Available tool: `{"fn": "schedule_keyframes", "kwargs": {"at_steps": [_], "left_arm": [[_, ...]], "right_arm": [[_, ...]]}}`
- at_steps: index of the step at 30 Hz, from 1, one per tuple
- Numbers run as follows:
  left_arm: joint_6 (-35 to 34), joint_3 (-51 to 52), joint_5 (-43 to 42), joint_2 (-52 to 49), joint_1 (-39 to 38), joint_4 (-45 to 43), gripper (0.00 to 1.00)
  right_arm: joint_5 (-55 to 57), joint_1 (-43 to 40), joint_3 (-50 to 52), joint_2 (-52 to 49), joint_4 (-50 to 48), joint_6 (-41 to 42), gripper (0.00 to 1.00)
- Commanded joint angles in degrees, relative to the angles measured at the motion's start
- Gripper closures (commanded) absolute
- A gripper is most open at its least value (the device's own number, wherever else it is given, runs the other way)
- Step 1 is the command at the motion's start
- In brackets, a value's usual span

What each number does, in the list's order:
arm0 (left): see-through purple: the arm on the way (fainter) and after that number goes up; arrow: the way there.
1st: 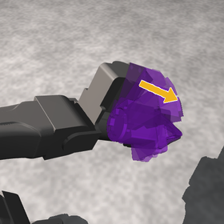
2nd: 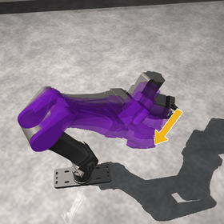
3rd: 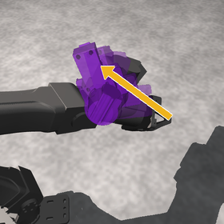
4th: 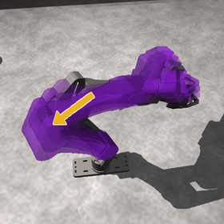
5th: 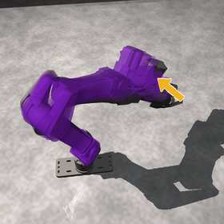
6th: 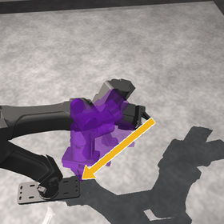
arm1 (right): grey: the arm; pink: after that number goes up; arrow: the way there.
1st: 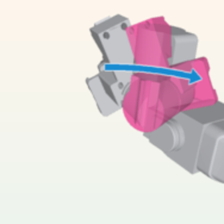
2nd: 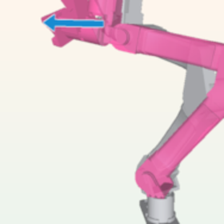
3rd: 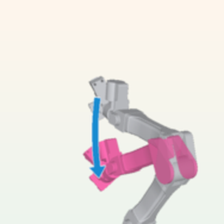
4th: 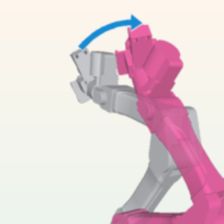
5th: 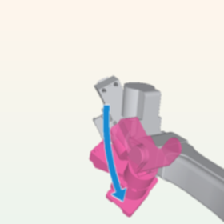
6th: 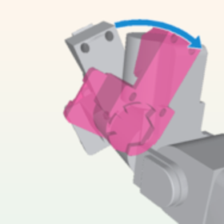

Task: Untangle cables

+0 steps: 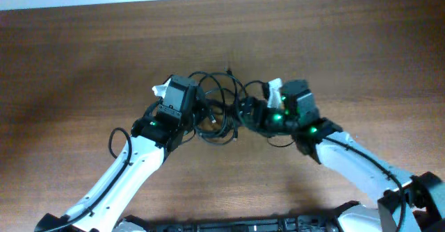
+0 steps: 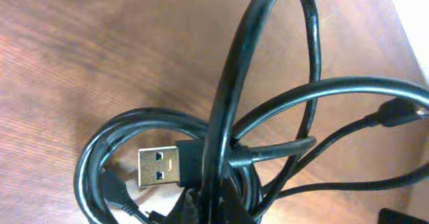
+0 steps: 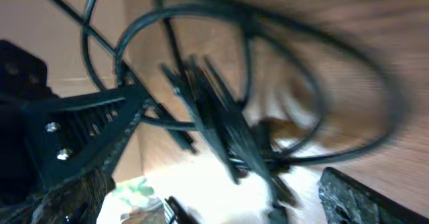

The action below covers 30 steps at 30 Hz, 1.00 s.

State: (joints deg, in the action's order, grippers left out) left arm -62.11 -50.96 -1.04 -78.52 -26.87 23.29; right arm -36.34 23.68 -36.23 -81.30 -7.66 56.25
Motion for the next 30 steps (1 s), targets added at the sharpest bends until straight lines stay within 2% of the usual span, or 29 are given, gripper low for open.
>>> {"fn": "schedule_keyframes", "kwargs": {"at_steps": [1,2,3,4,5,6,7,8,9,11,12,13,15,16,17,18,19,22,24,25,26,27,28,29,30], "left_arm": [[-1.4,-1.5,-7.1,1.3,0.3,-4.9,1.0],[-1.2,-1.5,-9.3,2.1,0.3,-5.7,1.0],[-0.7,-1.5,-9.9,3.3,0.5,-5.5,1.0],[2.1,-1.5,-10.0,5.7,1.2,-5.2,1.0],[3.0,-1.5,-9.9,7.9,2.1,-4.1,1.0],[5.5,-1.5,-9.7,10.7,3.8,-2.1,1.0],[7.0,-1.5,-9.4,13.5,6.3,1.0,1.0],[7.0,-1.5,-9.2,16.7,10.0,5.3,1.0],[7.6,-1.5,-9.3,19.3,13.6,7.5,1.0],[7.8,-1.5,-9.2,21.8,16.2,7.8,1.0],[7.8,-1.5,-9.1,21.4,16.2,7.7,1.0],[7.8,-1.5,-9.1,20.5,16.2,8.1,0.97],[7.8,-1.5,-9.6,16.8,16.1,9.1,0.93],[7.8,-1.5,-10.2,13.2,15.9,9.2,0.67],[7.9,-1.5,-10.1,8.5,15.9,9.2,0.14],[9.3,-1.5,-9.6,5.9,15.9,9.2,0.04],[13.6,-1.5,-9.0,2.3,15.9,9.5,0.01],[14.3,-1.5,-9.0,-1.8,15.9,14.1,0.01],[14.3,-1.5,-8.8,-1.8,15.9,13.2,0.01],[14.3,-1.5,-4.3,-1.8,15.9,13.3,0.02],[14.3,-1.5,0.1,-1.9,15.9,14.0,0.3],[14.2,-1.5,1.0,-2.3,15.9,14.5,0.61],[13.6,-1.5,-0.5,-2.9,15.9,14.5,0.61],[11.0,-1.5,-2.5,-3.6,15.7,14.6,0.43],[6.6,-1.5,-4.2,-4.5,15.4,14.6,0.57]], "right_arm": [[20.4,6.2,-0.7,0.3,-0.3,1.7,0.01],[26.7,7.3,-0.7,0.2,0.5,1.7,0.0],[29.3,7.4,-0.7,0.2,1.3,1.7,0.07],[33.4,7.4,-0.7,0.2,3.7,1.7,0.21],[35.5,6.9,-0.7,0.2,5.3,1.7,0.27],[35.7,5.4,-0.7,0.2,6.9,1.2,0.42],[35.7,3.8,-0.7,0.2,8.6,1.2,0.5],[35.7,1.5,-0.7,0.2,11.3,0.9,0.75],[34.7,-0.3,-0.7,0.2,12.5,-2.3,0.83],[30.0,-3.7,-0.7,0.3,12.6,-9.6,0.83],[19.4,-5.5,-0.8,0.3,11.6,-17.1,0.73],[15.1,-5.7,-0.8,0.3,11.4,-19.7,0.59],[12.3,-5.7,-0.8,0.3,12.9,-20.9,0.52],[12.4,-5.7,-0.8,0.3,12.8,-20.9,0.46],[12.4,-5.7,-0.8,0.3,12.9,-20.9,0.43],[12.3,-5.7,-0.8,0.3,12.9,-20.9,0.42],[12.4,-5.7,-0.8,0.3,13.0,-20.9,0.41],[12.4,-5.7,-0.7,0.3,13.9,-20.9,0.36],[12.8,-5.7,-0.7,0.3,14.2,-20.9,0.36],[12.8,-5.7,-0.7,0.3,14.2,-20.9,0.35],[12.8,-5.7,-0.7,0.3,14.4,-20.9,0.35],[12.8,-5.7,-0.7,0.3,14.5,-20.9,0.35],[12.8,-5.7,-0.7,0.3,14.6,-20.9,0.35],[12.9,-5.7,-0.7,0.3,14.6,-20.9,0.35],[13.0,-5.7,-0.7,0.3,14.6,-20.9,0.35]]}}
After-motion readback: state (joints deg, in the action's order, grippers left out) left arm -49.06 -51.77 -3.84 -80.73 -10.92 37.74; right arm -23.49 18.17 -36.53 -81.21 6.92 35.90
